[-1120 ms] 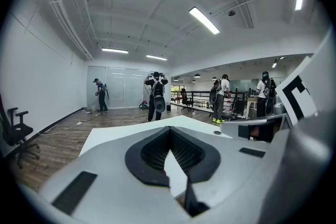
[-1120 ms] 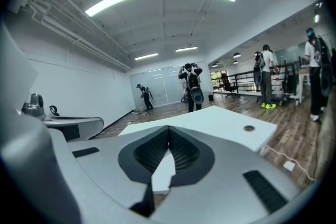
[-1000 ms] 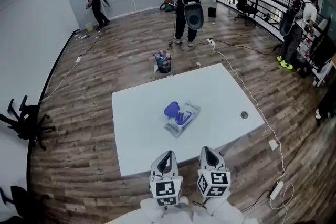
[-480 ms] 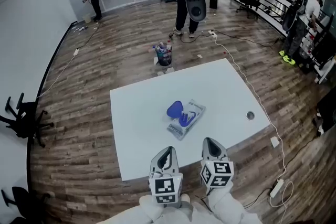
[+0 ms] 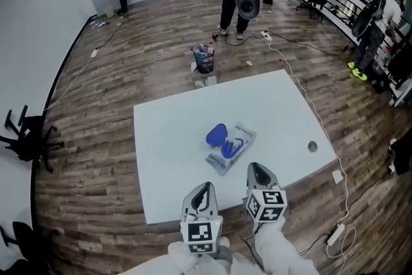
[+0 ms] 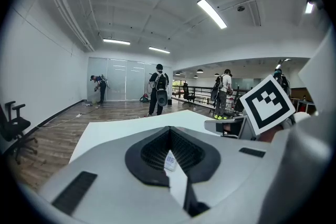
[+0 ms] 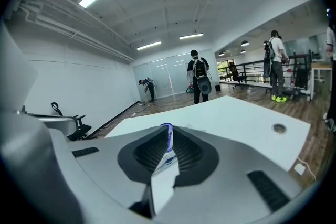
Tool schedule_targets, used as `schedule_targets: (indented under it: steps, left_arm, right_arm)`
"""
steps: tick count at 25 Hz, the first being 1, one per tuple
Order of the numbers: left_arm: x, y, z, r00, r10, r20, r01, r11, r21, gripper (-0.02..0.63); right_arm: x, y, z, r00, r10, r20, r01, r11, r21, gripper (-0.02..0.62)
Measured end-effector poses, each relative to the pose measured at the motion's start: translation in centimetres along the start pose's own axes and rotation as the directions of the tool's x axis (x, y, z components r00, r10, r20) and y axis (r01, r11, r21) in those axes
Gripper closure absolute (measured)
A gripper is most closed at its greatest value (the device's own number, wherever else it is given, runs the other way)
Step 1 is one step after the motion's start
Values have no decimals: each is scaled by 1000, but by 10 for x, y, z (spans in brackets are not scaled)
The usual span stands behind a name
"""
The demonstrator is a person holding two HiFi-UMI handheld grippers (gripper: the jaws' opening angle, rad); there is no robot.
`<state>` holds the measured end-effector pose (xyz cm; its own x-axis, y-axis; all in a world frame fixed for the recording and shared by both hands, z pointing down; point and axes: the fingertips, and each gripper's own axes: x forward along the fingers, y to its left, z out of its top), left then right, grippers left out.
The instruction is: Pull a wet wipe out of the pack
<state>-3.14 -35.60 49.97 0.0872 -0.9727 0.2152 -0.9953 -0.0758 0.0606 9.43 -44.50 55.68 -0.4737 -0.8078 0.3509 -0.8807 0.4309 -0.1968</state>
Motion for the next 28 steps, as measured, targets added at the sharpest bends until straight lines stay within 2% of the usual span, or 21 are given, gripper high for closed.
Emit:
schedule_targets:
  steps: [7, 12, 28]
  left_arm:
    - [14, 11, -2, 1000, 23, -14, -23, 1000, -3, 605]
    - [20, 15, -1, 999, 33, -11, -33, 999, -7, 605]
    - [38, 31, -25, 997, 34, -73, -36, 999, -28, 606]
  right_arm:
    - [27, -6, 2, 1000, 9, -13, -9, 1000, 6, 583]
    - [41, -9, -2, 999, 18, -35, -18, 1000, 13, 552]
    - [90, -26, -16, 996, -13, -88, 14, 1000, 7, 521]
